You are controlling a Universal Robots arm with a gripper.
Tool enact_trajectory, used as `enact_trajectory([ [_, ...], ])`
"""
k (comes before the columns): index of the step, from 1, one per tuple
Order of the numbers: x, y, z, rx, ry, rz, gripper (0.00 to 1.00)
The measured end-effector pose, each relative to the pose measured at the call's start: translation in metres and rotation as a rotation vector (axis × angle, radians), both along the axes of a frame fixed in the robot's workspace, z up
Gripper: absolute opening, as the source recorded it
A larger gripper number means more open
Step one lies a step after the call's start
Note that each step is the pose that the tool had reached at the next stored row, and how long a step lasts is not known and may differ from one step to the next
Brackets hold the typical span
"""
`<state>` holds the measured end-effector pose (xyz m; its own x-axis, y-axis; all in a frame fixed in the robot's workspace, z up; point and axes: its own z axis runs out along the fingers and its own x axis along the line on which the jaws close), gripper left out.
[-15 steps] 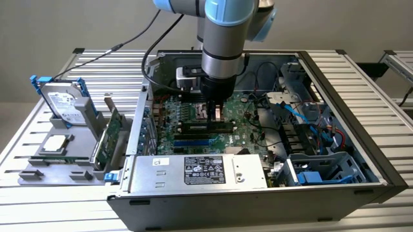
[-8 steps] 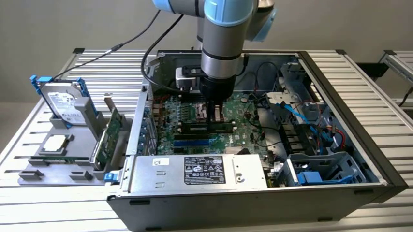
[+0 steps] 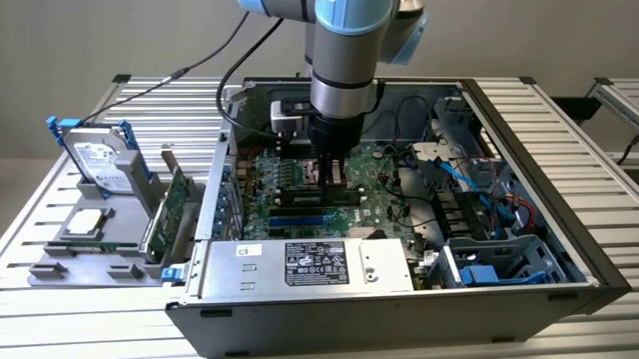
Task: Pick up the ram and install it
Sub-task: 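Insert the ram into the slot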
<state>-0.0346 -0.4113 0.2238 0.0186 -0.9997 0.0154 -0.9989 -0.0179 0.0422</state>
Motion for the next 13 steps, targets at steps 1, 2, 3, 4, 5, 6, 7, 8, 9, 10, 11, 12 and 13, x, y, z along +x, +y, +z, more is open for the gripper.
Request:
enact_trajectory([
  [1, 0.0, 0.0, 0.0028, -0.0001, 0.0, 0.0, 0.46],
  [2, 0.0, 0.0, 0.0056, 0.0, 0.0, 0.0, 0.46],
  [3, 0.0, 0.0, 0.0088, 0.0, 0.0001, 0.0, 0.46],
  [4, 0.0, 0.0, 0.0125, -0.0001, 0.0004, 0.0, 0.46],
  [5, 0.0, 0.0, 0.0159, 0.0, 0.0011, 0.0, 0.46],
  [6, 0.0, 0.0, 0.0188, 0.0001, 0.0019, 0.0, 0.46],
  [7, 0.0, 0.0, 0.0211, 0.0, 0.0027, 0.0, 0.46],
  [8, 0.0, 0.0, 0.0227, -0.0001, 0.0039, 0.0, 0.46],
  [9, 0.0, 0.0, 0.0233, -0.0001, 0.0044, 0.0, 0.46],
  [10, 0.0, 0.0, 0.0233, 0.0001, 0.0044, 0.0, 0.44],
  [11, 0.0, 0.0, 0.0233, 0.0001, 0.0045, 0.0, 0.44],
  [12, 0.0, 0.0, 0.0233, 0.0001, 0.0045, 0.0, 0.38],
  [13, 0.0, 0.0, 0.0233, 0.0002, 0.0045, 0.0, 0.31],
])
